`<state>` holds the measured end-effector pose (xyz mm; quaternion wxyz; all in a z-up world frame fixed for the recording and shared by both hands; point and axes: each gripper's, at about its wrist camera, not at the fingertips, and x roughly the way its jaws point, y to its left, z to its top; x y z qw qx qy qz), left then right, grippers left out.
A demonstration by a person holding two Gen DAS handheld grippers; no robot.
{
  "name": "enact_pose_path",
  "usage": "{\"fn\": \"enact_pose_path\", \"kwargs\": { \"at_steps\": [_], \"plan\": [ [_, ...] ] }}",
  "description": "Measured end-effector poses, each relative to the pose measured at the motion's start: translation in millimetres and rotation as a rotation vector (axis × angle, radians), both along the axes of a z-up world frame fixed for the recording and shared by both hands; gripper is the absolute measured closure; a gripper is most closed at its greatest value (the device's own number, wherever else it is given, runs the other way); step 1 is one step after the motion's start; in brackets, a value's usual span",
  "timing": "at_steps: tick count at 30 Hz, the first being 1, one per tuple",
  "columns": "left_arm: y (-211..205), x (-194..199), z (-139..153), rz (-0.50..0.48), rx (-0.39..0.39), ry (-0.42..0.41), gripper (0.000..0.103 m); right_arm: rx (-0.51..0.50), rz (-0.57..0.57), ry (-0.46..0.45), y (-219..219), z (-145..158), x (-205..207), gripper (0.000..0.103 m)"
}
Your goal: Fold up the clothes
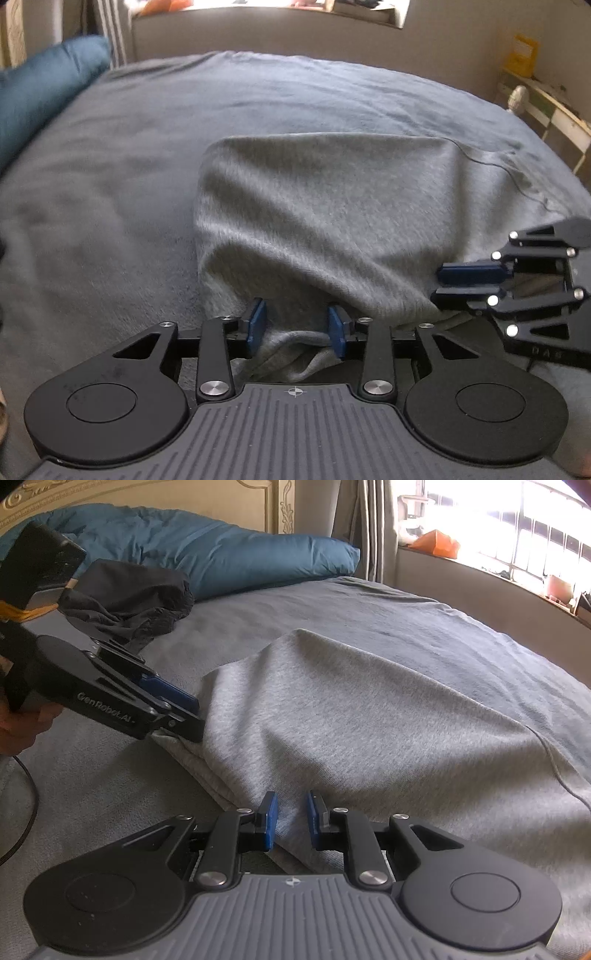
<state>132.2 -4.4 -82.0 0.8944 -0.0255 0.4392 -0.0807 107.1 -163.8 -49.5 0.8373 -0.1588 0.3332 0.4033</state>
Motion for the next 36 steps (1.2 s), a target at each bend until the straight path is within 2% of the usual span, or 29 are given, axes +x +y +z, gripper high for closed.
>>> {"fn": "enact_pose_path", "kwargs": {
  "at_steps": [2,5,6,8,23,26,28,30,36],
  "plan": [
    [-1,0,-2,0.011,0.003,0.000,0.068,0.002,0.000,0.001,0,0,0,0.084],
    [-12,-1,-4,0.007,0.059,-0.013,0.090,0.002,-0.001,0.000,0,0,0,0.084],
    [-15,-1,-5,0.008,0.078,-0.015,0.094,0.002,-0.001,0.000,0,0,0,0.084],
    [-21,-2,-5,0.020,0.116,-0.018,0.097,0.002,-0.002,-0.001,0,0,0,0.084],
    [4,-25,1,0.116,0.186,0.014,0.103,0.001,0.000,-0.005,1,0,-1,0.084],
    [17,-34,12,0.132,0.094,-0.045,0.103,0.002,-0.002,-0.002,1,0,-1,0.084],
    [21,-43,26,0.139,0.070,-0.133,0.103,0.003,-0.004,0.001,1,0,-1,0.084],
    [15,-47,38,0.110,0.042,-0.221,0.102,0.003,-0.005,0.003,1,0,-1,0.084],
    [-37,-20,29,-0.109,0.026,-0.274,0.098,0.007,-0.023,0.023,3,1,1,0.084]
  ]
}}
